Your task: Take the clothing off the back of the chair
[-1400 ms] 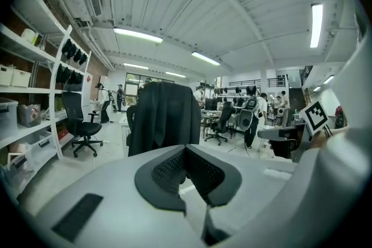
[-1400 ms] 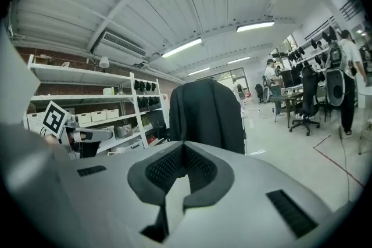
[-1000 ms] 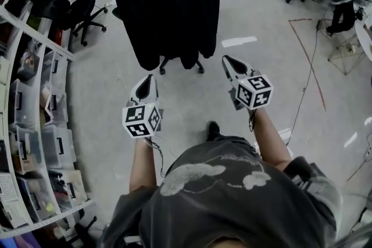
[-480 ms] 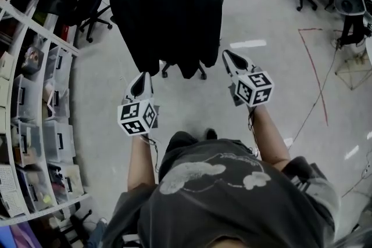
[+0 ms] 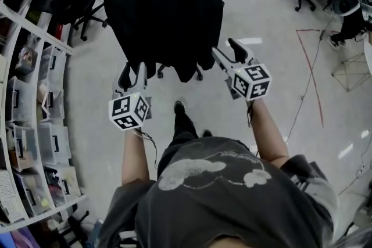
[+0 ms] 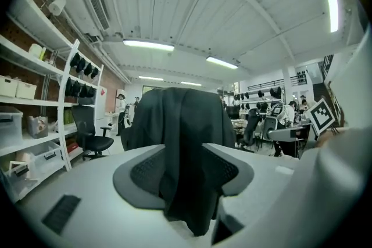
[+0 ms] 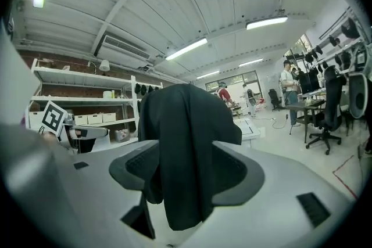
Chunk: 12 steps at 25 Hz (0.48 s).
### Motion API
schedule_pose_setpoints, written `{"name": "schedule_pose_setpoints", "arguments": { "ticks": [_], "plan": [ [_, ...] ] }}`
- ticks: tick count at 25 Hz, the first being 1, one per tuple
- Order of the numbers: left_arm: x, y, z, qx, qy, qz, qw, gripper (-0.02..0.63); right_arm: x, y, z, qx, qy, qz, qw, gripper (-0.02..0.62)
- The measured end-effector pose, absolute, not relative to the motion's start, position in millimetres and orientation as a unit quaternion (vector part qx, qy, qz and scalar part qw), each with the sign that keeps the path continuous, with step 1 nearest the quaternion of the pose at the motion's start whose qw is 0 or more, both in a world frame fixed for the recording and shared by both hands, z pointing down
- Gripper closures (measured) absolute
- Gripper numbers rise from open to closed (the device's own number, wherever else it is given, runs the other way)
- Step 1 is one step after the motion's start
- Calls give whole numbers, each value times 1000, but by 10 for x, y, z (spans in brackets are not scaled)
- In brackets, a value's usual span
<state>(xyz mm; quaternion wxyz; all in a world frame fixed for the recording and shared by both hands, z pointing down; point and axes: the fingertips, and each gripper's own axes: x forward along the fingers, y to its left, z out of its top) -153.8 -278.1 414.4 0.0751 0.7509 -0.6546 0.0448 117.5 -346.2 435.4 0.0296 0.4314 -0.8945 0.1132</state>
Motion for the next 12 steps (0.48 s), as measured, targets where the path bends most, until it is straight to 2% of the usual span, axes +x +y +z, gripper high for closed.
{"name": "schedule_pose_setpoints", "arguments": {
  "ticks": [8, 12],
  "plan": [
    [-1781, -3229, 4042, 748, -661, 30, 51, 253, 1040, -3928, 4377, 441, -887, 135, 24, 210],
    [-1915, -3471, 4012, 750, -659, 22, 49, 196, 963, -4148, 4391, 448, -883, 135, 27, 198]
  ]
}}
